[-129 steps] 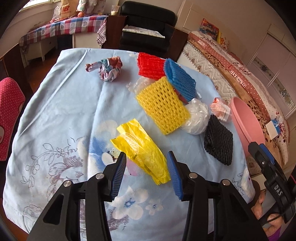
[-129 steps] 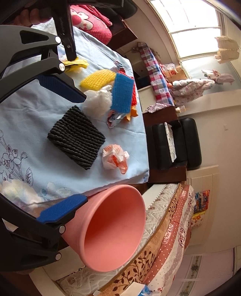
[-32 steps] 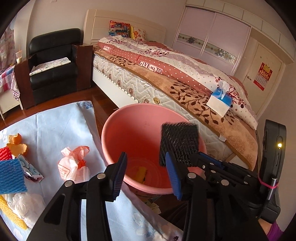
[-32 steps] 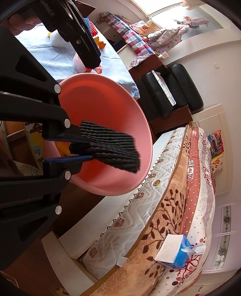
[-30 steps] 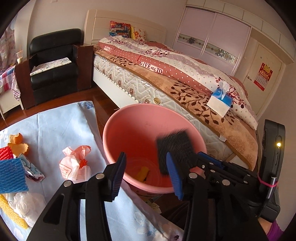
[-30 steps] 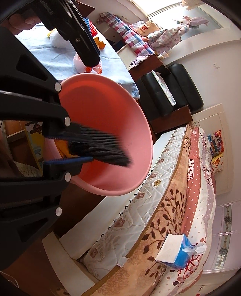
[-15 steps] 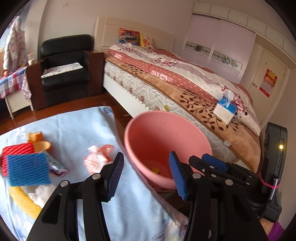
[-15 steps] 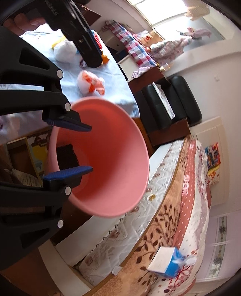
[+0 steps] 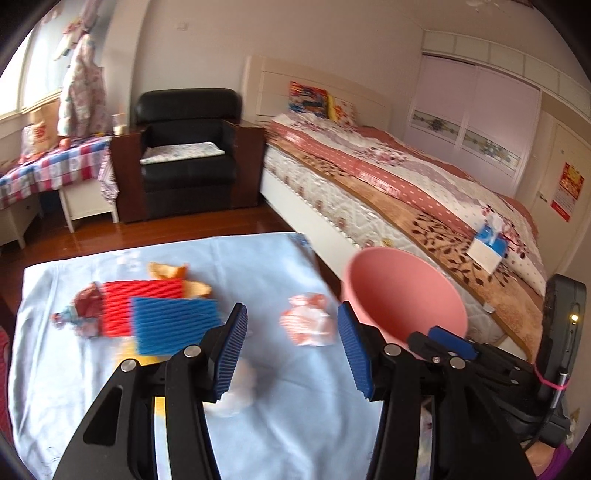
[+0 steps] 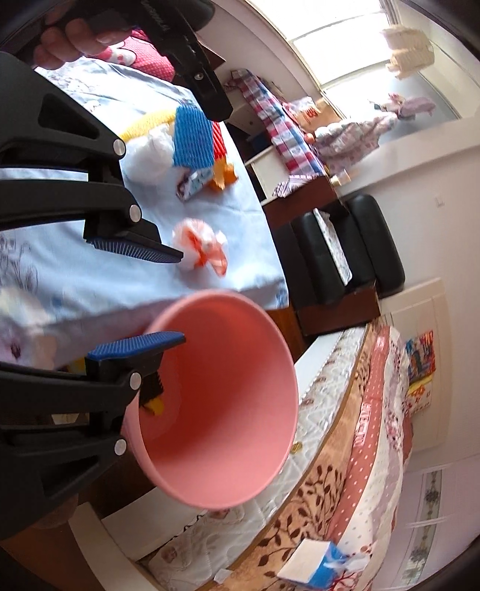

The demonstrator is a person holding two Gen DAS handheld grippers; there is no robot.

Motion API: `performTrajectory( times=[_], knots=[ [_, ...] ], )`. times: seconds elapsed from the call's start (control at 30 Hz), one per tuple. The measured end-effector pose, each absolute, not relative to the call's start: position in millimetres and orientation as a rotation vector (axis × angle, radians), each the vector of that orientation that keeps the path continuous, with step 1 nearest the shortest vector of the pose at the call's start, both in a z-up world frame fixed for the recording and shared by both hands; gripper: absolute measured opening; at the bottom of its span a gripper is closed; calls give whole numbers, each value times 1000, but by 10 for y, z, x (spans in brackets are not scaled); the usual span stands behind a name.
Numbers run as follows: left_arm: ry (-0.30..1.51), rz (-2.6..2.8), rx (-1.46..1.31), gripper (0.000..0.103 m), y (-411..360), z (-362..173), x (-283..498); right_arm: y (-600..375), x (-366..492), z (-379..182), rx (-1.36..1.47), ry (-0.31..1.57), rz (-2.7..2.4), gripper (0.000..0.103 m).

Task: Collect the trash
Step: 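Reach the right tool to the clear plastic bag and grasp it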

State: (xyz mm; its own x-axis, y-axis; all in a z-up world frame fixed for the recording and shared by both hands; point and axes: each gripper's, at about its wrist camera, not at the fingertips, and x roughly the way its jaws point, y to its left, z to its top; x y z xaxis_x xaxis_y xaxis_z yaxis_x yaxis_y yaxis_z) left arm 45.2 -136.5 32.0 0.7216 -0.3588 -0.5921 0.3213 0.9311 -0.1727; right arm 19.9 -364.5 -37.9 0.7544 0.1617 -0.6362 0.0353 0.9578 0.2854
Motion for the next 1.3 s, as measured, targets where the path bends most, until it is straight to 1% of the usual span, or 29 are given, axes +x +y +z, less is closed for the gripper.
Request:
performTrajectory(
  times=[0.47,0.57,0.6,0.63,0.8,1.13,1.2,1.3],
  knots=[
    [677,-173,-127,50,-251,167,327,-3042,282,-465,311,790,264,39],
    [681,-169,-136,50,-167,140,345,-2878,317,-488,296,808,301,40],
    [683,-170,-140,50,-136,127,352,-2807,342,-500,294,818,319,43],
    [684,-171,-141,50,-127,116,358,-2752,355,-504,293,824,331,49],
    [697,-173,-144,50,-126,62,415,-2451,446,-514,262,844,379,56],
    [723,-210,-161,49,-194,-30,602,-2103,681,-664,178,878,344,56],
    [728,-220,-167,46,-217,-45,637,-2120,714,-708,180,888,336,55],
    [739,-230,-173,44,-264,-75,711,-2159,728,-760,188,903,326,38]
  ],
)
